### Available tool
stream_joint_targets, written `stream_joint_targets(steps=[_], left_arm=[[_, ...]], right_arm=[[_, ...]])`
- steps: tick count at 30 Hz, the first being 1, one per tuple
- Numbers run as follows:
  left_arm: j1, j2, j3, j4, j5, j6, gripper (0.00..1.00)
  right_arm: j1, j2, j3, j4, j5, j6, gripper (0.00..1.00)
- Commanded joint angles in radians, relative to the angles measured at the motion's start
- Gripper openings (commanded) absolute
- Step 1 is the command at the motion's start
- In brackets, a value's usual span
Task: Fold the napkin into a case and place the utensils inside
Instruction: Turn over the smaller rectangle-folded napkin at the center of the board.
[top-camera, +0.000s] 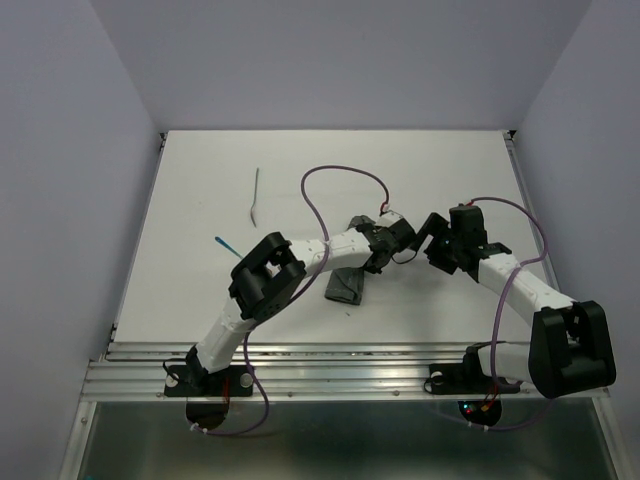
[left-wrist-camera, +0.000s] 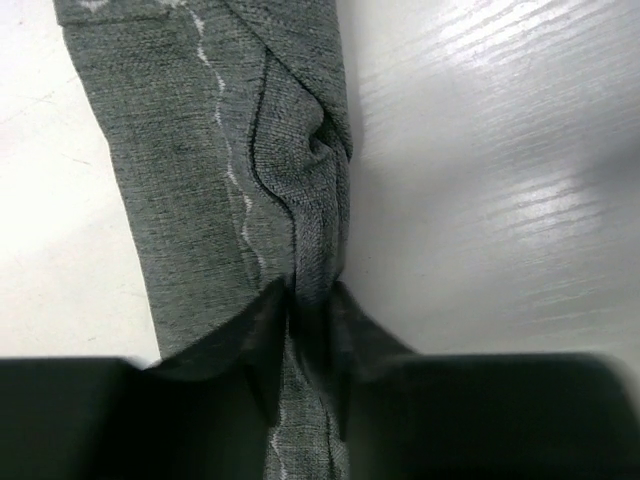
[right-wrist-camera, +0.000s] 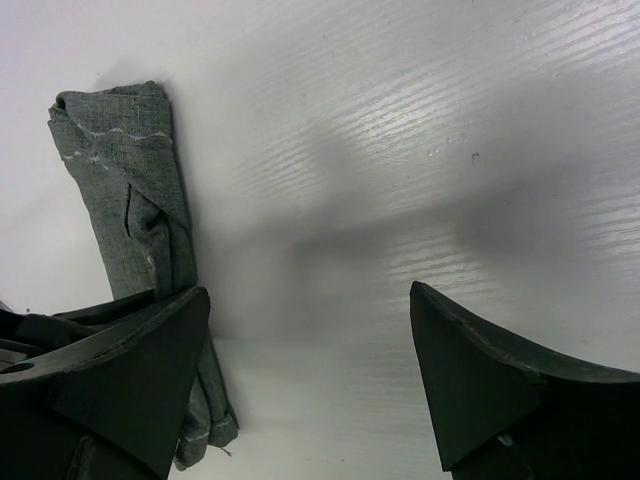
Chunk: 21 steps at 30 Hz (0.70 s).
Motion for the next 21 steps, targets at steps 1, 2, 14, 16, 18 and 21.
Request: stream_joint_targets(steps=[1, 2, 14, 16, 18, 21], left_arm=[[-0.002, 0.035, 0.022, -0.014, -0.016, 0.025, 0.14], [-0.001, 0.031, 0.024, -0.013, -0.011, 0.032, 0.05], [0.036, -0.176, -0.036, 0.162, 0.520, 0.190, 0.00], [0.041, -0.186, -0.039, 0.177, 0.590, 0.200, 0.00], [0.044, -0.187, -0.042, 0.202, 0.682, 0.202, 0.00], [0.053, -0.186, -0.045, 0.228, 0.789, 0.203, 0.00]], right_arm=[[-0.008, -0.013, 0.006, 0.000, 0.014, -0.011, 0.86], [-0.008, -0.019, 0.003, 0.000, 0.015, -0.008, 0.86], [-0.057, -0.117, 0.006, -0.044, 0.074, 0.007, 0.86], [-0.057, -0.131, 0.018, -0.062, 0.084, 0.007, 0.86], [-0.066, -0.157, 0.036, -0.076, 0.113, 0.006, 0.86], [-0.066, -0.189, 0.064, -0.108, 0.138, -0.002, 0.86]])
